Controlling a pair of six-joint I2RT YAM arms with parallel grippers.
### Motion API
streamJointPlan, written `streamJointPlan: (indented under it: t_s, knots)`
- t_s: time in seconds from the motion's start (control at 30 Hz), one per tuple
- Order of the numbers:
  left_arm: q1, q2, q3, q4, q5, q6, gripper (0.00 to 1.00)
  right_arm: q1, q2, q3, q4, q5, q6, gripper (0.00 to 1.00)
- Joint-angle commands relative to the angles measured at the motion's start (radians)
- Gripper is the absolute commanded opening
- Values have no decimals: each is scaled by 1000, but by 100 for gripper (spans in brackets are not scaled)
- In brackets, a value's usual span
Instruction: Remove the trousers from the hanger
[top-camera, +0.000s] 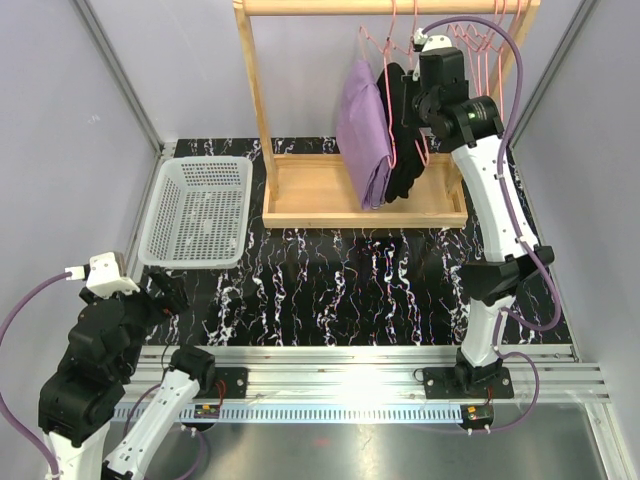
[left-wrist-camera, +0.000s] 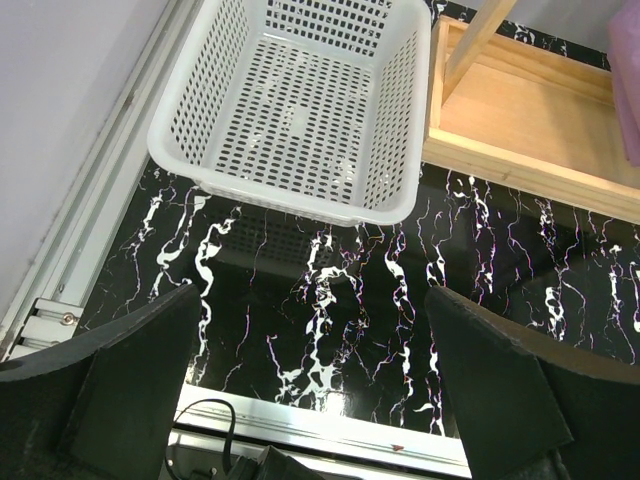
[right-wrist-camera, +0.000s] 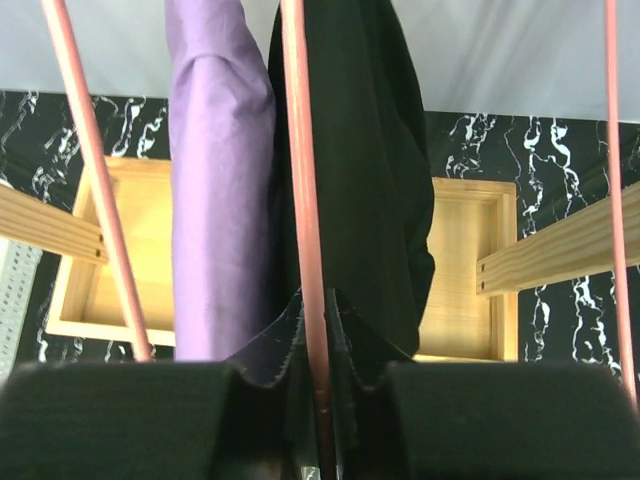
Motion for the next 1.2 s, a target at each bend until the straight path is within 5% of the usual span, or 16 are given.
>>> streamJointPlan:
  t_s: [0.0, 0.07, 0.73, 1.17]
  knots:
    - [-1, -7, -6, 43, 22, 16, 99, -8, -34, -21, 72, -29, 3, 12]
    - [-1, -3, -6, 48, 27, 19, 99, -8, -46, -22, 80, -32, 9, 0]
    - [-1, 34, -2, 69, 116, 32, 99, -8, -169, 91, 212, 48, -62, 0]
    - [-1, 179, 61, 265, 528, 49, 99, -6, -370, -31, 35, -64, 12, 0]
